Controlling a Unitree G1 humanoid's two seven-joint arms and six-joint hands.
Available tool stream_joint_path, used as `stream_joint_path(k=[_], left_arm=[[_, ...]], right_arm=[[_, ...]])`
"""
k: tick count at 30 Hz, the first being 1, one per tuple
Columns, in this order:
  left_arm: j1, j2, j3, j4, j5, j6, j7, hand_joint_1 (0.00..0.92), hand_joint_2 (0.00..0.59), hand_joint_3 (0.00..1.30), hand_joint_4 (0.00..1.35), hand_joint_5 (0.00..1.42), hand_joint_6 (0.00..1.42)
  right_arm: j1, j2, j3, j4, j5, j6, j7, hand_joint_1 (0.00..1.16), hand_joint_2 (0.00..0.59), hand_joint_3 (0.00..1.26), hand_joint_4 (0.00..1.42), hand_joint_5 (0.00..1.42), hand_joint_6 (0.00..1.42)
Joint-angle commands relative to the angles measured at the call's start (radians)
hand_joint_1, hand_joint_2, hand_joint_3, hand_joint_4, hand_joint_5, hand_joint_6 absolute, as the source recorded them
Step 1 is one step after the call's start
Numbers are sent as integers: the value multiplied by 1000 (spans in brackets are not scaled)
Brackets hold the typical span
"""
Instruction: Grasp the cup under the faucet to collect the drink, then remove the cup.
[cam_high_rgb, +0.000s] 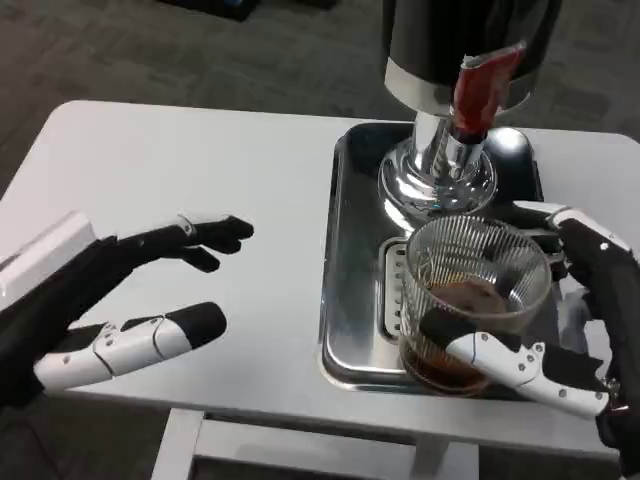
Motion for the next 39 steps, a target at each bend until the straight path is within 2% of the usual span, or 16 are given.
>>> stream_joint_path(k=[1,12,39], left_arm=[[20,-9,11,-23,-3,-8,11,0,107,246,246,305,213],[46,-8,25,-58,-4,-10,6,0,107,246,246,305,213],[120,-13,63,-171,46,-8,27,0,101,231,199,260,212]], right_arm=[[9,18,24,-30,-7,-82,-42,940,135,960,1107,1348,1424],[-6,22,31,4,-25,-124,-65,940,135,967,1107,1351,1424],[-41,25,54,9,-26,-130,-55,937,142,983,1121,1365,1424]])
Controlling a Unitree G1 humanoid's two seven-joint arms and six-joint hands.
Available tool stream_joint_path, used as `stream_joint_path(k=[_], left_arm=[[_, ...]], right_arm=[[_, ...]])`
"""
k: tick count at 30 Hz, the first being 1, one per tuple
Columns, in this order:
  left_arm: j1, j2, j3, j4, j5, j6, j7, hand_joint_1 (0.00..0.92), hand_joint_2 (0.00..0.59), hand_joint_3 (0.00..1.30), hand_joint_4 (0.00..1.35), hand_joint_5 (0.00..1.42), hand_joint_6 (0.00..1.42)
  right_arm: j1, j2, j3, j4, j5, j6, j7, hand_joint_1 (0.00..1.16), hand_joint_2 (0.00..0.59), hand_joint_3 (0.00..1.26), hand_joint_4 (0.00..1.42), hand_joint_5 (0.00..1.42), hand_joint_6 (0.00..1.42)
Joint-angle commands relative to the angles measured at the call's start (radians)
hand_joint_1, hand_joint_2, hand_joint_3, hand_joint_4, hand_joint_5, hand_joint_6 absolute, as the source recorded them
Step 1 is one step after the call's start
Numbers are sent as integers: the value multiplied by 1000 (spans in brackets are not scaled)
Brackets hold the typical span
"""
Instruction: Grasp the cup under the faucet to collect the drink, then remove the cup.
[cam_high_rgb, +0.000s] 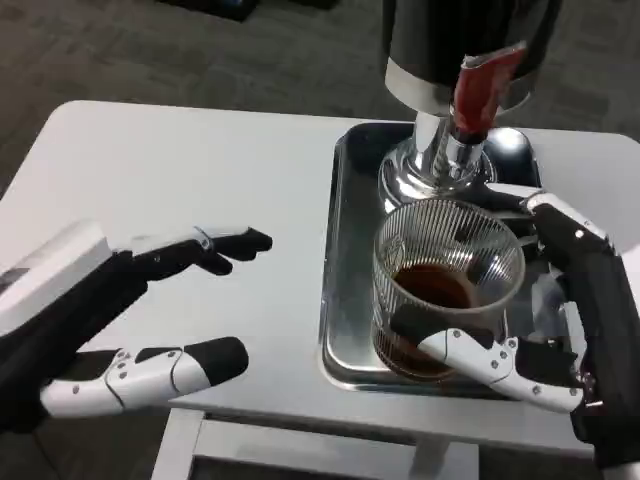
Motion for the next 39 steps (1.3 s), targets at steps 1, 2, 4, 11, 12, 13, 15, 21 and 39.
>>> stream_joint_path(k=[1,2,4,11,12,13,15,21,39], left_arm=[[41,-12,25,-40,12,-4,11,0,100,229,197,258,212],[47,-11,28,-47,12,-3,9,0,99,229,195,257,212],[57,-11,33,-56,13,0,9,0,99,227,180,243,212],[100,-18,69,-99,8,7,12,0,95,215,164,229,195],[104,-20,72,-104,8,8,11,0,95,215,164,228,195],[108,-21,75,-110,8,10,10,0,95,214,164,228,194],[114,-24,78,-117,8,9,7,0,96,214,161,228,193],[127,-30,85,-129,13,8,8,0,97,214,156,223,192],[119,-45,80,-137,48,18,16,0,94,205,120,178,163]], right_arm=[[-7,11,18,-35,9,-45,-9,936,143,988,1130,1365,1424],[-6,13,22,-36,9,-45,-9,936,143,990,1133,1365,1424],[-7,14,32,-38,7,-44,-7,935,144,991,1134,1365,1424],[-26,19,59,-35,3,-32,-2,934,145,994,1136,1376,1424],[-30,21,63,-33,2,-31,-2,934,145,994,1136,1377,1424],[-33,23,68,-31,0,-30,-1,934,145,994,1136,1377,1424],[-38,25,74,-27,-2,-30,0,934,145,994,1136,1378,1424],[-53,33,88,-15,-10,-25,-1,934,145,994,1136,1379,1424],[-60,31,76,2,-4,-18,-1,934,145,1005,1150,1394,1424]])
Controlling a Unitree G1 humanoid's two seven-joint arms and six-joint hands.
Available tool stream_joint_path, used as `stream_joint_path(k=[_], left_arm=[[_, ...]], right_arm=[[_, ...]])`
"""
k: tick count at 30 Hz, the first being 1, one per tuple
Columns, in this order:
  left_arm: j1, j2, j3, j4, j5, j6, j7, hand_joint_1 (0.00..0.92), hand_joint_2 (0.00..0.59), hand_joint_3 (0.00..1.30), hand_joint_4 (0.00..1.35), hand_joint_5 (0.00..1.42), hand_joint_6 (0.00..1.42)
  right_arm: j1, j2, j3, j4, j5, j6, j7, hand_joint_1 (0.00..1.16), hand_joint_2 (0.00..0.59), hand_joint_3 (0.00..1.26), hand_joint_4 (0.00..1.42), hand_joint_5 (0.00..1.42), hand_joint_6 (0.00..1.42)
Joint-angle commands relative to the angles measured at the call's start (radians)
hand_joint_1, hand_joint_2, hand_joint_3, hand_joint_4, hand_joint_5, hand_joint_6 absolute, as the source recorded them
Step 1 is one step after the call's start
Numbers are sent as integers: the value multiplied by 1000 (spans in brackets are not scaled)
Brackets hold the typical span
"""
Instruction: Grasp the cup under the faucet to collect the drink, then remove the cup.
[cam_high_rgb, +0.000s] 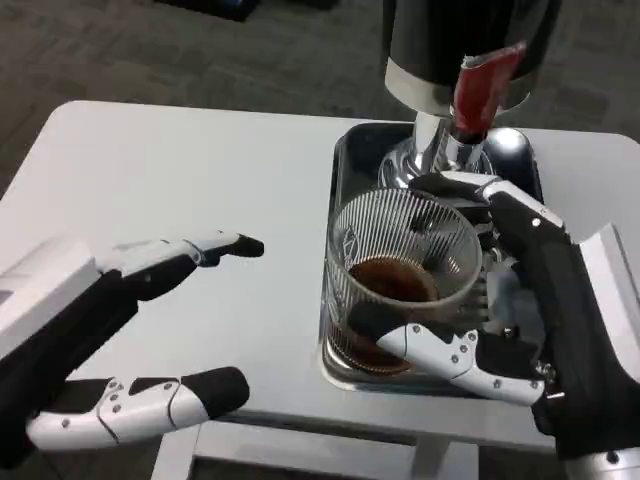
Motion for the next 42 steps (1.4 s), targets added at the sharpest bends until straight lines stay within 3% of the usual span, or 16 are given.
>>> stream_joint_path(k=[1,11,42], left_arm=[[10,-10,3,-14,16,6,14,0,94,203,120,178,163],[37,-23,19,-44,76,15,27,0,83,182,77,132,147],[55,-34,33,-78,117,52,22,0,77,111,0,27,93]], right_arm=[[-18,7,-2,-8,2,-18,-3,934,145,1005,1150,1394,1424],[-22,8,-2,-4,5,-15,3,934,145,1011,1161,1394,1424],[-26,4,-16,-2,6,-14,14,916,151,1028,1165,1409,1424]])
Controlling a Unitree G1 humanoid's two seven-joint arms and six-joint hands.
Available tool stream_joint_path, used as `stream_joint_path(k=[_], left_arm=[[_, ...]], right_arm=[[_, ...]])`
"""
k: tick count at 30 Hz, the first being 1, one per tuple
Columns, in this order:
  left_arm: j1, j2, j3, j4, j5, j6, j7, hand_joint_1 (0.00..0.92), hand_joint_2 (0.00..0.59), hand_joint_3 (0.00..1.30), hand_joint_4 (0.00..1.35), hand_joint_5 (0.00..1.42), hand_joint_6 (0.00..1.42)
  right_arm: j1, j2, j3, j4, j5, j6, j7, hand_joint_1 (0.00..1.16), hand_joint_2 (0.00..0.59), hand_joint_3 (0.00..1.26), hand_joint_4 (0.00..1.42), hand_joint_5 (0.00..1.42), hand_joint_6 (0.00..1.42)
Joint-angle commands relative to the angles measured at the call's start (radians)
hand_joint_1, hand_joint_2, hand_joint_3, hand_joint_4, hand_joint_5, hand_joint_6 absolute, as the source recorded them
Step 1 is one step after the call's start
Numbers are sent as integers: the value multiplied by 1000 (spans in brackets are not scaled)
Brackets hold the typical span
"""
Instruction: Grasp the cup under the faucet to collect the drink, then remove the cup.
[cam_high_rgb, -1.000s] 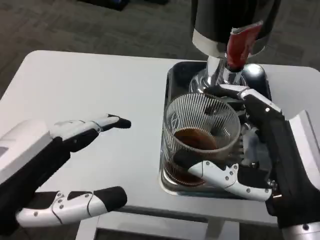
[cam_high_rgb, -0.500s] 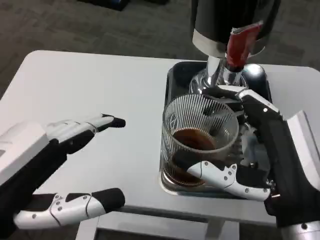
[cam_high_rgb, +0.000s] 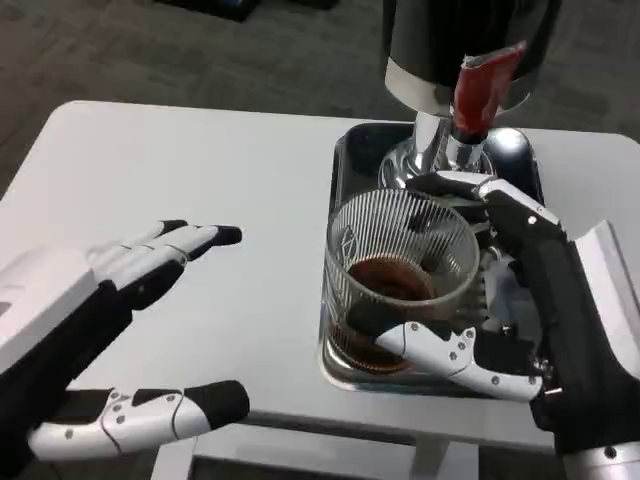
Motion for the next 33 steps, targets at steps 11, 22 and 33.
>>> stream_joint_path(k=[11,22,33], left_arm=[[18,-4,12,-14,2,4,8,0,78,108,0,15,79],[12,-1,8,-4,-3,2,7,0,87,107,0,14,77],[9,-2,5,1,1,4,9,0,88,101,0,14,77]], right_arm=[[-16,8,-7,-9,6,-16,3,914,151,1031,1179,1409,1424],[-27,6,-16,-5,8,-15,7,913,151,1035,1189,1424,1424],[-24,8,-17,-3,6,-14,8,913,151,1042,1194,1424,1424]])
